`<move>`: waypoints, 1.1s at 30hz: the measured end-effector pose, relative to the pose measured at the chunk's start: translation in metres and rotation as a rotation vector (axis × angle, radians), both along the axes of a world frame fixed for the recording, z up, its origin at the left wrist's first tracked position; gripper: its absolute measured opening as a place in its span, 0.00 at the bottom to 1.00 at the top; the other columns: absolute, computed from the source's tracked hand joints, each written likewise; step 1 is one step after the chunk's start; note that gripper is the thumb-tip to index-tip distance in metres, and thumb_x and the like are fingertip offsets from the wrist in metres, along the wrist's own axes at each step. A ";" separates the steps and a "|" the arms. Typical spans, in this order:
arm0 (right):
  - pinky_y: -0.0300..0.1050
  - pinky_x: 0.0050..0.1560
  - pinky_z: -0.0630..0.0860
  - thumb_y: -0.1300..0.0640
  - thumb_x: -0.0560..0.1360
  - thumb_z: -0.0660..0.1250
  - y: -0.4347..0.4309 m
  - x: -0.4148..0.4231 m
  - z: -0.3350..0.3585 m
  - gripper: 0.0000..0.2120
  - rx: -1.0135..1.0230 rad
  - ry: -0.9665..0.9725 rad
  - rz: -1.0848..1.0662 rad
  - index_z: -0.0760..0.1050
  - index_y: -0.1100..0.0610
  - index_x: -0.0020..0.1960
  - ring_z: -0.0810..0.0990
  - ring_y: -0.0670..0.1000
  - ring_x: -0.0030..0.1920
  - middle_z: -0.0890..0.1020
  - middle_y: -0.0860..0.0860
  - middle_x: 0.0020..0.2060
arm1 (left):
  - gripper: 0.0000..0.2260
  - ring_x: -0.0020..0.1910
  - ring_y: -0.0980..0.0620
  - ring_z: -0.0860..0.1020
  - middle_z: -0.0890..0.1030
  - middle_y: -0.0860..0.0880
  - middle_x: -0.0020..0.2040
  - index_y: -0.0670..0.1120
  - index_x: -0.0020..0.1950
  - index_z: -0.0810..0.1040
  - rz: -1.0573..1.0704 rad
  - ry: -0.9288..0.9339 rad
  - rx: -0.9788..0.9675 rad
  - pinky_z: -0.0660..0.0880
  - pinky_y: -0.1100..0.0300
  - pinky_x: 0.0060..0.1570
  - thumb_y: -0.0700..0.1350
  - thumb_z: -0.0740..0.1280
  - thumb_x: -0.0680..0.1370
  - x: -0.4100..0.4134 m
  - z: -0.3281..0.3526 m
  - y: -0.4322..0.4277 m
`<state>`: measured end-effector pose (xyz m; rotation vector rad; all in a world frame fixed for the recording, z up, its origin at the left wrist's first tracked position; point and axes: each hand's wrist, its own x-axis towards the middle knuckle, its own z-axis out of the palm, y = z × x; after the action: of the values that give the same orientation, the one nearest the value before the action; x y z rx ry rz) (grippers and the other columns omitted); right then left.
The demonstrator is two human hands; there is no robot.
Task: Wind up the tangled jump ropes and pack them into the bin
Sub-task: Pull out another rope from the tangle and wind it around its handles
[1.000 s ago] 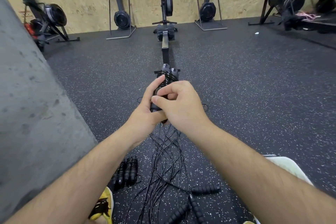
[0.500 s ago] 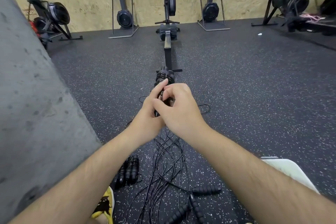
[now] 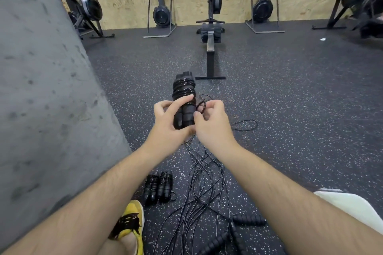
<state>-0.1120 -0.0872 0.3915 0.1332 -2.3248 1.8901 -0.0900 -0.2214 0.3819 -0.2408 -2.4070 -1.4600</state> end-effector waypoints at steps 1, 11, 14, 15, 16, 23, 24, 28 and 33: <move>0.52 0.55 0.79 0.60 0.77 0.66 -0.007 0.000 -0.003 0.16 -0.016 -0.023 0.016 0.63 0.53 0.60 0.81 0.48 0.48 0.81 0.47 0.47 | 0.35 0.65 0.52 0.72 0.61 0.48 0.64 0.71 0.66 0.70 0.035 0.004 -0.056 0.72 0.59 0.69 0.38 0.77 0.71 -0.001 -0.004 -0.006; 0.46 0.51 0.81 0.70 0.73 0.64 -0.074 -0.021 -0.053 0.33 -0.121 -0.132 0.182 0.65 0.38 0.66 0.83 0.49 0.48 0.82 0.52 0.49 | 0.32 0.70 0.51 0.69 0.61 0.46 0.70 0.62 0.71 0.72 0.055 -0.057 -0.181 0.70 0.52 0.72 0.48 0.76 0.69 -0.010 -0.055 -0.073; 0.55 0.49 0.81 0.69 0.71 0.62 -0.093 -0.033 -0.076 0.33 -0.105 -0.194 0.182 0.66 0.37 0.65 0.82 0.52 0.45 0.82 0.54 0.46 | 0.32 0.71 0.50 0.68 0.67 0.46 0.69 0.60 0.72 0.72 0.084 -0.102 -0.182 0.71 0.51 0.70 0.41 0.76 0.72 -0.017 -0.075 -0.095; 0.54 0.47 0.81 0.69 0.70 0.61 -0.099 -0.038 -0.084 0.33 -0.099 -0.223 0.190 0.66 0.37 0.64 0.82 0.53 0.43 0.82 0.53 0.45 | 0.32 0.71 0.49 0.68 0.69 0.46 0.68 0.59 0.72 0.72 0.085 -0.131 -0.220 0.70 0.50 0.70 0.40 0.76 0.72 -0.022 -0.083 -0.102; 0.52 0.43 0.81 0.69 0.70 0.61 -0.104 -0.043 -0.096 0.32 -0.084 -0.266 0.199 0.66 0.37 0.64 0.82 0.53 0.43 0.82 0.53 0.45 | 0.33 0.70 0.47 0.69 0.71 0.46 0.66 0.59 0.73 0.72 0.093 -0.172 -0.243 0.69 0.49 0.71 0.40 0.75 0.71 -0.028 -0.095 -0.108; 0.51 0.49 0.81 0.67 0.71 0.61 -0.110 -0.068 -0.207 0.30 0.034 -0.507 0.078 0.64 0.40 0.65 0.82 0.54 0.49 0.81 0.53 0.51 | 0.33 0.67 0.49 0.72 0.71 0.47 0.65 0.53 0.74 0.70 0.084 -0.448 -0.177 0.70 0.48 0.70 0.40 0.72 0.70 -0.060 -0.208 -0.102; 0.54 0.53 0.81 0.66 0.70 0.61 -0.110 -0.069 -0.230 0.29 0.054 -0.527 0.061 0.63 0.39 0.64 0.82 0.54 0.50 0.81 0.52 0.52 | 0.32 0.67 0.49 0.72 0.70 0.48 0.65 0.53 0.74 0.70 0.079 -0.497 -0.153 0.70 0.48 0.70 0.37 0.72 0.72 -0.060 -0.230 -0.100; 0.48 0.44 0.80 0.64 0.71 0.62 -0.110 -0.080 -0.314 0.25 0.143 -0.635 -0.005 0.64 0.42 0.62 0.80 0.54 0.50 0.79 0.54 0.57 | 0.29 0.68 0.49 0.73 0.69 0.50 0.69 0.51 0.75 0.68 0.059 -0.631 -0.189 0.70 0.50 0.71 0.37 0.69 0.76 -0.060 -0.308 -0.100; 0.38 0.47 0.67 0.62 0.73 0.65 -0.118 -0.093 -0.393 0.25 0.264 -0.755 -0.054 0.65 0.49 0.68 0.73 0.52 0.45 0.73 0.57 0.62 | 0.28 0.74 0.48 0.67 0.68 0.50 0.75 0.48 0.77 0.66 0.046 -0.727 -0.431 0.64 0.50 0.74 0.42 0.68 0.78 -0.052 -0.374 -0.106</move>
<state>-0.2051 -0.2051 -0.0015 -0.7333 -2.9850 1.7971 -0.1419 -0.3272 0.0075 0.3121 -3.2656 -1.1069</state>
